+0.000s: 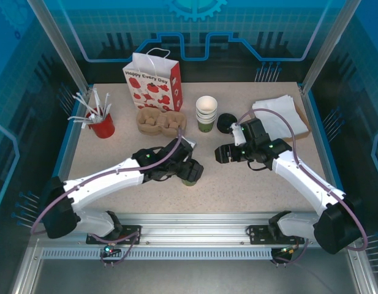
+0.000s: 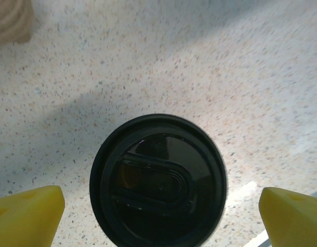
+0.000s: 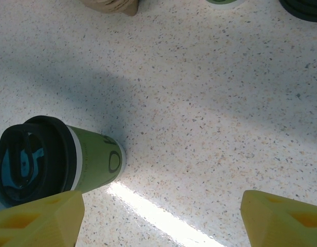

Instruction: Pack the takeout coffee

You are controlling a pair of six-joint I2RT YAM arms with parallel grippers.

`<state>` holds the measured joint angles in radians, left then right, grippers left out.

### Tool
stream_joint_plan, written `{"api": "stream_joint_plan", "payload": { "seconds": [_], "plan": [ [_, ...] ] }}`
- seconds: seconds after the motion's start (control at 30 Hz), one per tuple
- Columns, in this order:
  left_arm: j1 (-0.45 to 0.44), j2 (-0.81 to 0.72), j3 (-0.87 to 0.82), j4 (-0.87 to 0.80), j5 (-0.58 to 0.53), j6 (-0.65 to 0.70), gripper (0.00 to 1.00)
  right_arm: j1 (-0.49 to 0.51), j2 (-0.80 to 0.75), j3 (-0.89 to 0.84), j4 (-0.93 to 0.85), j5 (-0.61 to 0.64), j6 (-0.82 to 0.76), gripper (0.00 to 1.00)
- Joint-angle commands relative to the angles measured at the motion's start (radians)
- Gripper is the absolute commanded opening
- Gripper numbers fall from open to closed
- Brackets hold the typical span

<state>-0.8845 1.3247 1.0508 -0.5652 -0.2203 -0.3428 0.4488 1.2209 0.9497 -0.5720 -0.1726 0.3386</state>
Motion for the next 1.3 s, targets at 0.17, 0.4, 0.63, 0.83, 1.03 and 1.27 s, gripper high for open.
{"api": "stream_joint_plan", "payload": {
  "seconds": [0.17,0.4,0.63,0.83,1.03,1.27],
  "plan": [
    [0.155,-0.195,-0.182,0.025,0.255,-0.091,0.98,0.113,-0.001,-0.058,0.128,-0.211,0.042,0.90],
    [0.277,-0.209,-0.282,0.161,0.487,-0.152,0.95,0.153,0.083,-0.065,0.214,-0.287,0.053,0.91],
    [0.354,-0.175,-0.323,0.235,0.555,-0.164,0.87,0.165,0.170,-0.064,0.256,-0.296,0.071,0.85],
    [0.369,-0.136,-0.336,0.267,0.549,-0.153,0.83,0.168,0.213,-0.065,0.259,-0.293,0.063,0.81],
    [0.371,-0.110,-0.356,0.286,0.543,-0.150,0.81,0.166,0.236,-0.065,0.251,-0.273,0.054,0.77],
    [0.371,-0.089,-0.398,0.298,0.509,-0.162,0.78,0.159,0.262,-0.110,0.249,-0.250,0.050,0.72]
  ]
}}
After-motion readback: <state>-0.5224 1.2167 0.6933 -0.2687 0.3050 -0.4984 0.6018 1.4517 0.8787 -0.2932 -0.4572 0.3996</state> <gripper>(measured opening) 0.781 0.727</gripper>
